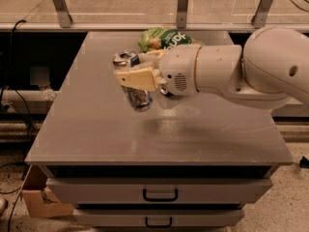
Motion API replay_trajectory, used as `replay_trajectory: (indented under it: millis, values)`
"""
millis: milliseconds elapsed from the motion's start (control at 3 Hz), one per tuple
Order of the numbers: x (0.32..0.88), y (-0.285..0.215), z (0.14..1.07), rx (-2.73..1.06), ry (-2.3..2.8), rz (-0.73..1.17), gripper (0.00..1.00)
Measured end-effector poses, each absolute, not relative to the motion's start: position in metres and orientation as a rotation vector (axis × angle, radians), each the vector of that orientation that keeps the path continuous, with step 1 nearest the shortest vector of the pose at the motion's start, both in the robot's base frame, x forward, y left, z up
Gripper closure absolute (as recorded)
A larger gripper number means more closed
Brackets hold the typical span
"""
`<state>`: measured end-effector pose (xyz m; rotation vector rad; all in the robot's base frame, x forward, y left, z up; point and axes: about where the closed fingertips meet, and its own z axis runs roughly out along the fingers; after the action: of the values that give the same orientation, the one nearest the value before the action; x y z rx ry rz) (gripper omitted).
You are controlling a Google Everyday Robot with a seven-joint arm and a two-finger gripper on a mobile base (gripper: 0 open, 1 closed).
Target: Place redbull can upright
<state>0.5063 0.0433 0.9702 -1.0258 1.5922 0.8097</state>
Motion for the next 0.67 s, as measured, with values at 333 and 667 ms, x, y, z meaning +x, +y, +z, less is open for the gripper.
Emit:
replay_trajectory:
  millis: [333,667]
  values:
    - [0.5105,0.0529,0.9636,-0.968,1.551,0.815,1.00]
    - [0.5129,0.0575,0.9550,-0.922,1.503,0.820,1.00]
